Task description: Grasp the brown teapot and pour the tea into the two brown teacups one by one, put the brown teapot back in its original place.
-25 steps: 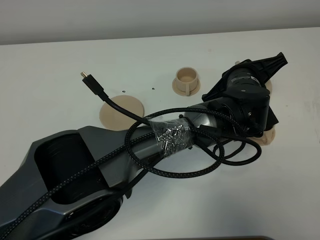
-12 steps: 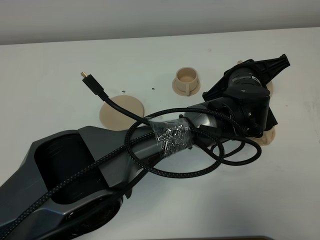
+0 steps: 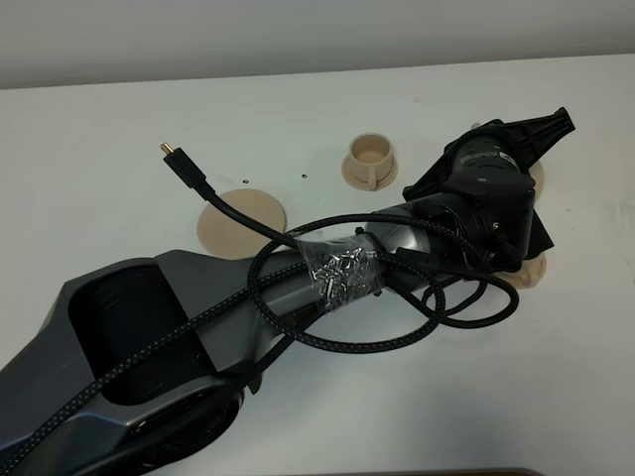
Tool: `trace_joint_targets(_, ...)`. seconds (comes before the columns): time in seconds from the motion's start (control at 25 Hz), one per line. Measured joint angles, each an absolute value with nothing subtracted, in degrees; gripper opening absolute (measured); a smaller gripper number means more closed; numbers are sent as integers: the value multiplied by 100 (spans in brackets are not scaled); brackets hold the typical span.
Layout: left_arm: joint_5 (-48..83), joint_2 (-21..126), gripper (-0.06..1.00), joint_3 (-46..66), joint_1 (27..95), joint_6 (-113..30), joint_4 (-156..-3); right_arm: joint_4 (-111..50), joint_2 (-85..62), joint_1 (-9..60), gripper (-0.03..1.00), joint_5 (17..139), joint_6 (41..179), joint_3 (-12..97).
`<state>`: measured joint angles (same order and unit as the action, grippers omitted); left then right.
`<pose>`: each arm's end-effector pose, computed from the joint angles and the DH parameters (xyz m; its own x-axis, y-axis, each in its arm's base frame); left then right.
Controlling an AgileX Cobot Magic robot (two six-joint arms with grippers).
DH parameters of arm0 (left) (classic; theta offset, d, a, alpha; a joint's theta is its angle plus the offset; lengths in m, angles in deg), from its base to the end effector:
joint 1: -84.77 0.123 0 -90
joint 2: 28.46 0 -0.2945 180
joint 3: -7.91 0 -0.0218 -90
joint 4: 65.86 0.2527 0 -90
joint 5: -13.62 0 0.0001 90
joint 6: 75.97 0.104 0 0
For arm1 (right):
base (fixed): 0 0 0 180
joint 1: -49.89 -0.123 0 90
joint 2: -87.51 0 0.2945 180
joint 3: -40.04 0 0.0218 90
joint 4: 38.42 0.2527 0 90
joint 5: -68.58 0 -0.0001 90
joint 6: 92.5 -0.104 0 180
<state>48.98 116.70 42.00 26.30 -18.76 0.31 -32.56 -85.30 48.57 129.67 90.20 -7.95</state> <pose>0.3376 -0.4448 0.1675 0.5920 0.4572 0.6637 0.0346 -0.8372 0.5458 -0.0044 0.0092 0.2763 -0.4407 -0.0077 -0.8976 -0.1021 0.9939 0.0416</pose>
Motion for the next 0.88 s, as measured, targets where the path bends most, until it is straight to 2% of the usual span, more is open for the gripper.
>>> trace_joint_targets(0.52,5525,11670,13,4200,2630,-2595,-556,-3256,-8530,4857,20,12967,9020,-795)
trace_joint_targets(0.88,5885,11393,13,4200,2679,-2994,-1767,-3256,-8530,4857,20,12967,9020,-795)
